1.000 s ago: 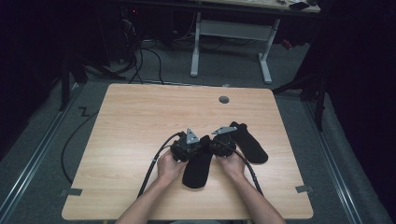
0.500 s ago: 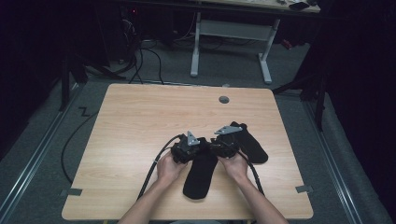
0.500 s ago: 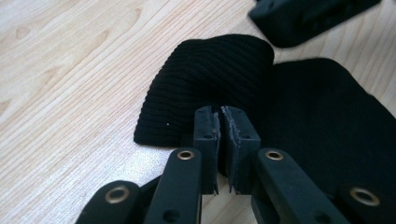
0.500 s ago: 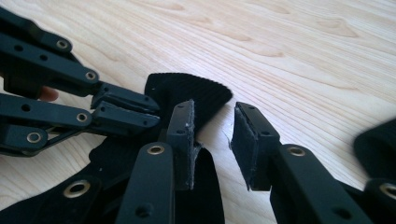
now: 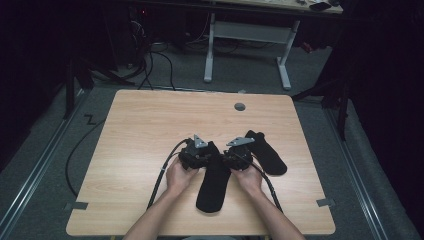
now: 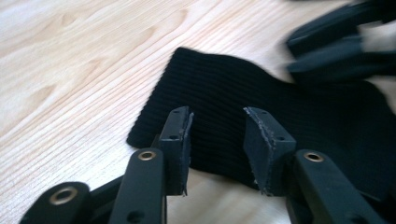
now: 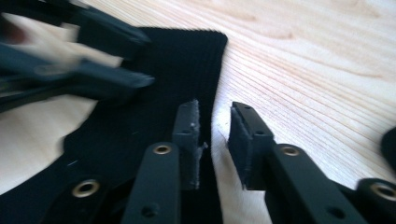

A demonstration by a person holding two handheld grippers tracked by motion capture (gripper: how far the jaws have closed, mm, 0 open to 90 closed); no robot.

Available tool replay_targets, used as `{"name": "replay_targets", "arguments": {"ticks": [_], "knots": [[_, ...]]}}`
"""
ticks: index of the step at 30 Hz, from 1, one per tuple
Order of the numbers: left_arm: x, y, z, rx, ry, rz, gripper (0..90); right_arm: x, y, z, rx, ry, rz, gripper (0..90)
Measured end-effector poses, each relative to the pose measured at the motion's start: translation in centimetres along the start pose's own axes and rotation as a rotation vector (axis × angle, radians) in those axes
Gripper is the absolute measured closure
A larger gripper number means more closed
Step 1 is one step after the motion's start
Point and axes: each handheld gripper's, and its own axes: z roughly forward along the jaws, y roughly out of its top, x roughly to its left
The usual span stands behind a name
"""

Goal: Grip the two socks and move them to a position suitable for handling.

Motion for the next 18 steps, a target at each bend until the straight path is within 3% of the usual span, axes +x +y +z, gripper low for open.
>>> {"name": "replay_targets", "arguments": {"ticks": [4,8,11,14,18], "knots": [[0.8,0.7,0.6,0.005,0.021,-0.033,57.1,0.6,-1.2,-1.6,-0.032,0.050,-0.024,68.2],[1.2,1.3,0.5,-0.006,-0.003,-0.061,52.2,1.1,-2.0,-1.0,0.004,0.048,-0.052,67.6],[0.6,1.0,-0.4,-0.027,-0.018,-0.051,48.7,1.0,-2.2,-0.4,0.006,0.032,-0.039,67.8],[-0.3,0.3,-1.4,-0.028,-0.021,-0.016,46.7,1.1,-1.9,-0.2,0.007,0.021,-0.043,67.7],[-0.9,-0.4,-1.3,-0.014,-0.031,-0.020,46.1,1.2,-1.9,-0.1,0.004,0.019,-0.053,68.0]]}}
